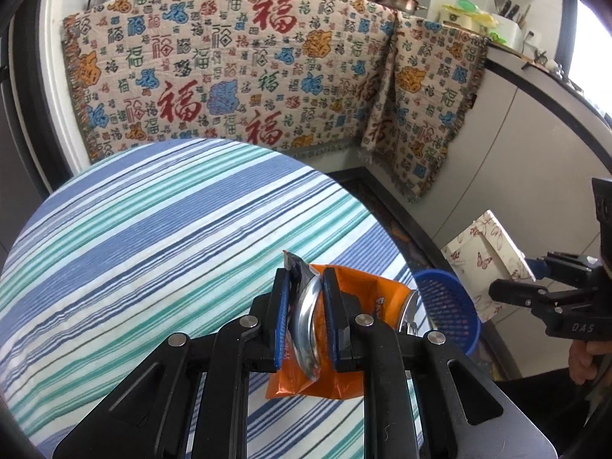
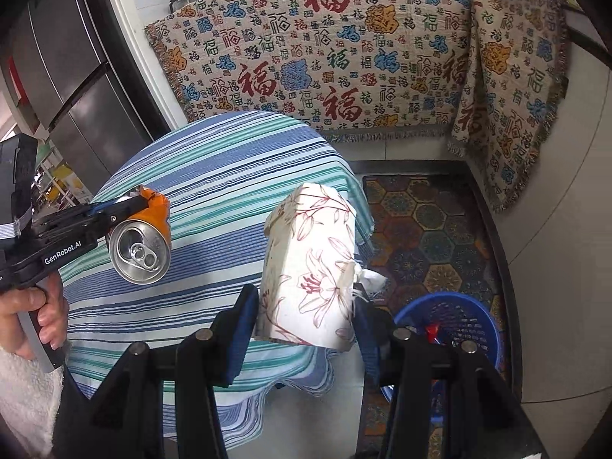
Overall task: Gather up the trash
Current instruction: 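Carry the orange can and paper box over the blue wastebasket with both tools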
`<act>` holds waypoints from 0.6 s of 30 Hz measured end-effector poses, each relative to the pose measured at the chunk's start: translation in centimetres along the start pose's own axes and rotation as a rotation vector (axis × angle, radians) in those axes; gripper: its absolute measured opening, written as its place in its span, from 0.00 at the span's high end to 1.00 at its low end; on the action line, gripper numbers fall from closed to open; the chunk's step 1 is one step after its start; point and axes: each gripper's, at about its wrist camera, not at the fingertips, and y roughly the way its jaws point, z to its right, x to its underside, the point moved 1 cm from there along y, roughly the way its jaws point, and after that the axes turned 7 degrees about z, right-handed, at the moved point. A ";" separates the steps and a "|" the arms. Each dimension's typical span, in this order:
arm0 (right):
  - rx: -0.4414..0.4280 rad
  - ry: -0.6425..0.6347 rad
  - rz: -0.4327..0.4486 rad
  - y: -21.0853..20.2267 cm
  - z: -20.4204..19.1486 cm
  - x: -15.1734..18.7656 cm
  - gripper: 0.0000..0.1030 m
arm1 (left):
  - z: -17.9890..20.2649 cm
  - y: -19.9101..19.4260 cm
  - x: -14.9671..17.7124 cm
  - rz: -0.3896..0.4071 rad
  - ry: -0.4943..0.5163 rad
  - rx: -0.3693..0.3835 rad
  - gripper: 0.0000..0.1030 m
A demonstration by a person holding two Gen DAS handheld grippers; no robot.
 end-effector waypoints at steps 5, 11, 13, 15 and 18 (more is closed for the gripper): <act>0.018 0.037 0.013 -1.4 2.5 0.7 0.52 | 3.2 0.8 -0.3 -0.011 0.023 0.031 0.85; 0.048 0.075 0.031 -3.3 5.9 1.4 0.52 | 7.1 1.7 -0.6 -0.019 0.061 0.064 0.85; 0.061 0.085 0.034 -3.8 6.9 1.6 0.52 | 8.3 1.9 -0.6 -0.023 0.076 0.072 0.85; 0.074 0.095 0.038 -4.3 7.9 1.8 0.52 | 9.6 2.2 -0.7 -0.029 0.093 0.072 0.85; 0.094 0.108 0.043 -5.0 9.3 2.1 0.52 | 11.5 2.9 -0.7 -0.047 0.117 0.075 0.85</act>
